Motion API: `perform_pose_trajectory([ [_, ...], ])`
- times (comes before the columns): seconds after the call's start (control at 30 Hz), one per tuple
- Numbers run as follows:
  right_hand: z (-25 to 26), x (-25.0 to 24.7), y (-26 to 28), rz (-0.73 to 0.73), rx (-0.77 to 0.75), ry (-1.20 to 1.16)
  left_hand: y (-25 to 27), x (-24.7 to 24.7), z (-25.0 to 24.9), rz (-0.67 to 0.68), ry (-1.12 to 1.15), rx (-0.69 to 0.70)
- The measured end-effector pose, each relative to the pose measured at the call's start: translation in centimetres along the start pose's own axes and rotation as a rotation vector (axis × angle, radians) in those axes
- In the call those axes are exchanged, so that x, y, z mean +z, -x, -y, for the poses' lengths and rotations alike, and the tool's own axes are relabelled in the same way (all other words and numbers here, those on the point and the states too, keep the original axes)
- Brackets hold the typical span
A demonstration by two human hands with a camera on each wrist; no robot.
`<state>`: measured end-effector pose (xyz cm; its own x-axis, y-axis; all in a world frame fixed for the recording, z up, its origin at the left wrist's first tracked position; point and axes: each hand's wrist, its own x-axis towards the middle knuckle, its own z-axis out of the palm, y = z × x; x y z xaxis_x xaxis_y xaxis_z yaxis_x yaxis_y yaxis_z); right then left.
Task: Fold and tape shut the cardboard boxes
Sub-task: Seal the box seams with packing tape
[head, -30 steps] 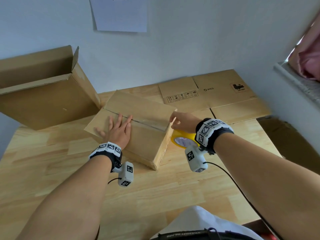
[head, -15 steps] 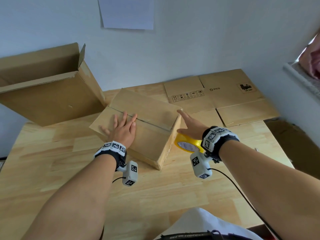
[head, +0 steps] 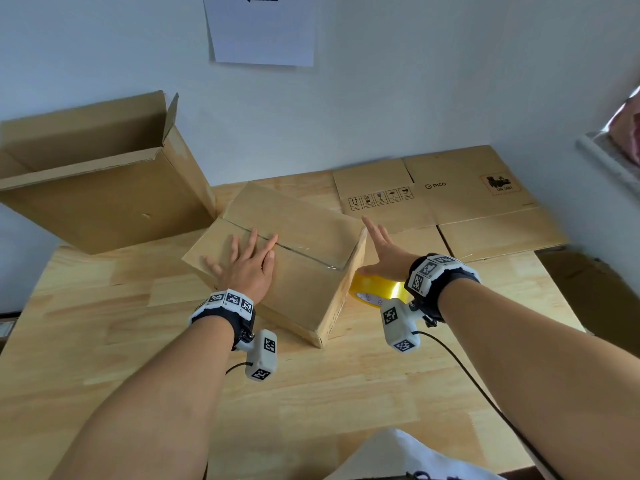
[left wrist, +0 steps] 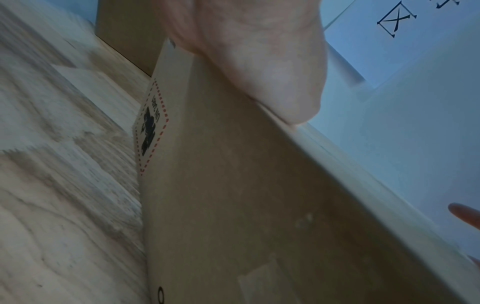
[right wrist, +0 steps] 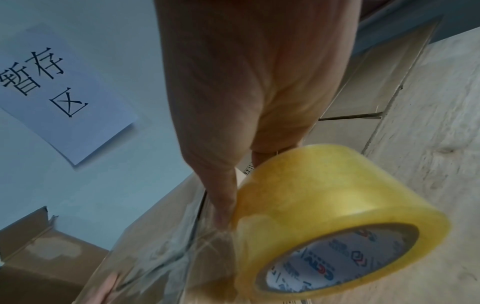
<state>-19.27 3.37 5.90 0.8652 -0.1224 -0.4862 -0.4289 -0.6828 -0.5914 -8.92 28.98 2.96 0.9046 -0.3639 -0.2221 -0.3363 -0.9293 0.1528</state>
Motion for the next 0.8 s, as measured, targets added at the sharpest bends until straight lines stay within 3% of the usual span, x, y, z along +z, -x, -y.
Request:
perform_pose_trajectory([
  [0.3,-0.4,0.1,-0.5,0.064,0.01,0.02,0.0,0.1,0.1,0.002,-0.011,-0.008],
  [0.8,-0.4,0.5,-1.2,0.032,-0.059,-0.027,-0.1,0.2,-0.2,-0.032,-0.006,-0.021],
])
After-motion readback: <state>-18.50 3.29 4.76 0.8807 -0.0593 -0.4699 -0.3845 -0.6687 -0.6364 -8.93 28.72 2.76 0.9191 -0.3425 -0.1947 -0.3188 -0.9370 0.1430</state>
